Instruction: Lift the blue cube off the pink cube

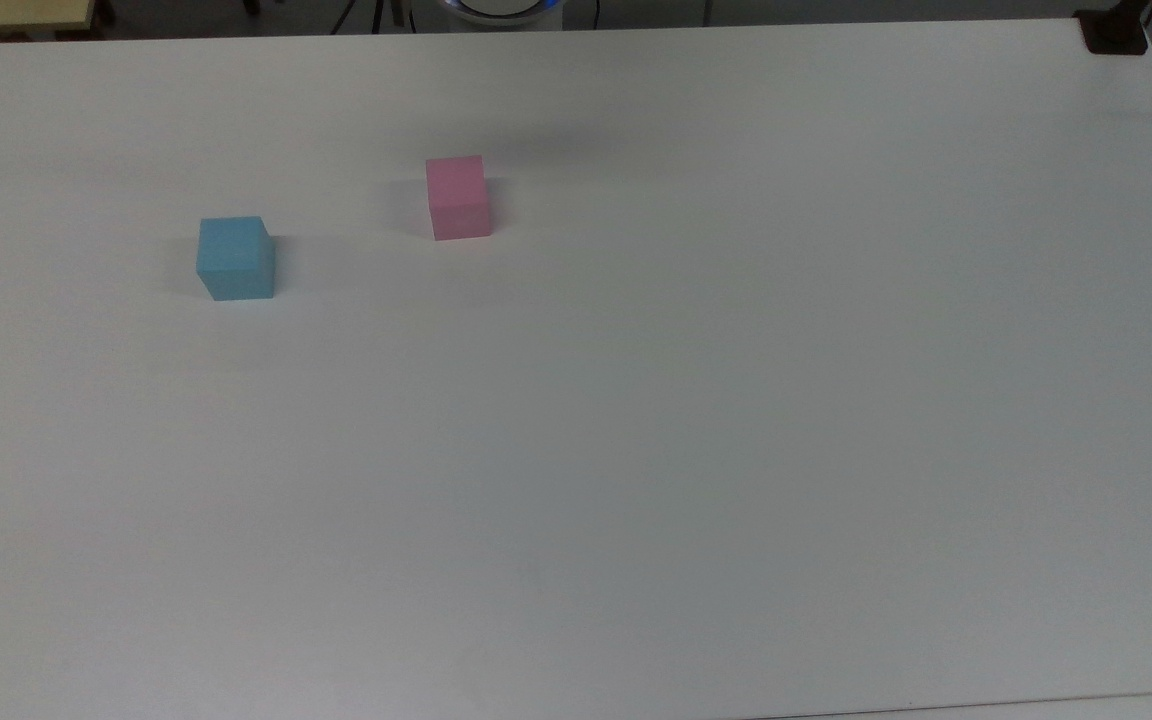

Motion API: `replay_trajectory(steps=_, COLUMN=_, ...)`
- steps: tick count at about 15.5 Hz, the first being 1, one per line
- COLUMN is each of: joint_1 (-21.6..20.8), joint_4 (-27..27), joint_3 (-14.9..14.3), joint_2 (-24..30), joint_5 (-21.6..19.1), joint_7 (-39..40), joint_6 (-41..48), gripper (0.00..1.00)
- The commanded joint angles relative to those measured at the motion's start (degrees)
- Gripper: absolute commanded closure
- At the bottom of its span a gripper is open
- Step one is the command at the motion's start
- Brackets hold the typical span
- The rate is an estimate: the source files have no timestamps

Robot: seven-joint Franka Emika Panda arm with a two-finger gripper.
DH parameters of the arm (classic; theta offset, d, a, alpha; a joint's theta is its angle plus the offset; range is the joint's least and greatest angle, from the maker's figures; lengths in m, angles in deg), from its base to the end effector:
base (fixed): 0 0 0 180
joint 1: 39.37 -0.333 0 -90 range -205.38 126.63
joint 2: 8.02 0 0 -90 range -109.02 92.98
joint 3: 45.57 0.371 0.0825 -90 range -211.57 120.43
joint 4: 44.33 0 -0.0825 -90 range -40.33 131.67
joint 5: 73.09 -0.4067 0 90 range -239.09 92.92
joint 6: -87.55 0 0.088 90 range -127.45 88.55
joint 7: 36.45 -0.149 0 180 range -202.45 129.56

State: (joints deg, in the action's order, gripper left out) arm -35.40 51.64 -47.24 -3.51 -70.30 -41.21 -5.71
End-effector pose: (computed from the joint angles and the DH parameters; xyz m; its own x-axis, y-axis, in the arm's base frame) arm 0.5510 -0.0621 0.6354 0.9835 -0.1776 0.0351 -0.1791 -0.9829 0.0436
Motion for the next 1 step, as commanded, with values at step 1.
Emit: replay_trajectory(steps=1, joint_1=-1.2, joint_4=-1.2, joint_3=-1.0, joint_2=-0.6, joint_5=0.2, joint_7=1.2, joint_6=0.2, gripper=0.0)
